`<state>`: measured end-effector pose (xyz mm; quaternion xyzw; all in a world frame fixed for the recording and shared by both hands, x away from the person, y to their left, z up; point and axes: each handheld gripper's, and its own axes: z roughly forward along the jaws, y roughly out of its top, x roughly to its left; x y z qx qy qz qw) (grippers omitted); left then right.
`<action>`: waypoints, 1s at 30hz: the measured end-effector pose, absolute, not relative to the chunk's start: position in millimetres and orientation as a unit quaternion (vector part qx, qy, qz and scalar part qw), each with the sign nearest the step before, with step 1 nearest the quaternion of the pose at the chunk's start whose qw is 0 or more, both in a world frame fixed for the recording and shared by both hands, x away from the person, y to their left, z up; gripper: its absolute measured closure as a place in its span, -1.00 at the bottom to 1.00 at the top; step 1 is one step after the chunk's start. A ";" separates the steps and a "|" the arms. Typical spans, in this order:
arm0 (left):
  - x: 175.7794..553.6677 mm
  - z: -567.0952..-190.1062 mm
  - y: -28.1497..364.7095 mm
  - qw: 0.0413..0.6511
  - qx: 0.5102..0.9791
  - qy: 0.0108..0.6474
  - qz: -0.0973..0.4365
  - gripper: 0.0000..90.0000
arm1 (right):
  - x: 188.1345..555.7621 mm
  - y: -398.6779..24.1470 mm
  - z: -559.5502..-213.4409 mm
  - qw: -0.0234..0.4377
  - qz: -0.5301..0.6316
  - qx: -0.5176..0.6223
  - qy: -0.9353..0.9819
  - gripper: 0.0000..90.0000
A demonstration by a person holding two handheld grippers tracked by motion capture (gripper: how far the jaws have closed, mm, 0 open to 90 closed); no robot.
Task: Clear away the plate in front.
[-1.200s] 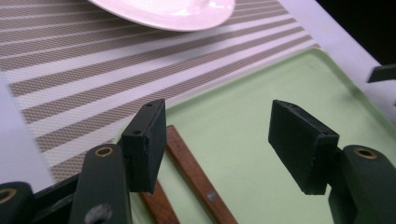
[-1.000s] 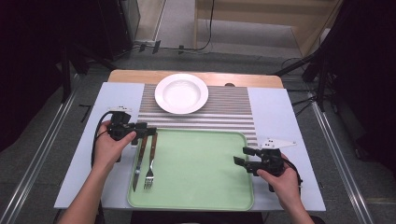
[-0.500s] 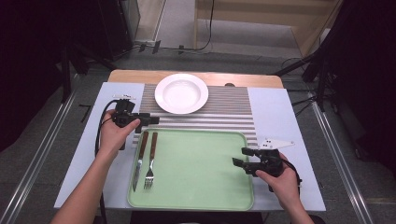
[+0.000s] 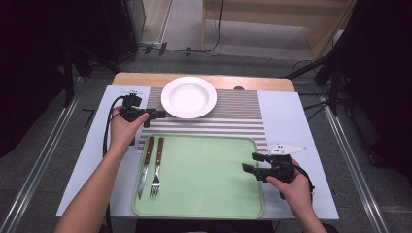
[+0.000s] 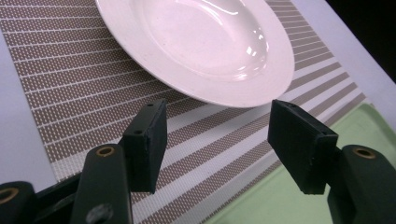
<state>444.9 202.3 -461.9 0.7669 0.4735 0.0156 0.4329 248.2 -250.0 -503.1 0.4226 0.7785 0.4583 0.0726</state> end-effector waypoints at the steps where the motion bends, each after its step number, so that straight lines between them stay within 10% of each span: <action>1: 447.1 -461.8 201.3 0.431 0.768 0.473 0.016 -0.16 | 248.4 -250.2 -503.1 0.074 0.458 0.422 0.779 -0.23; 30: 506.2 -466.3 187.1 0.430 0.760 0.485 0.057 -0.16 | 242.2 -253.4 -501.4 0.080 0.453 0.432 0.775 -0.23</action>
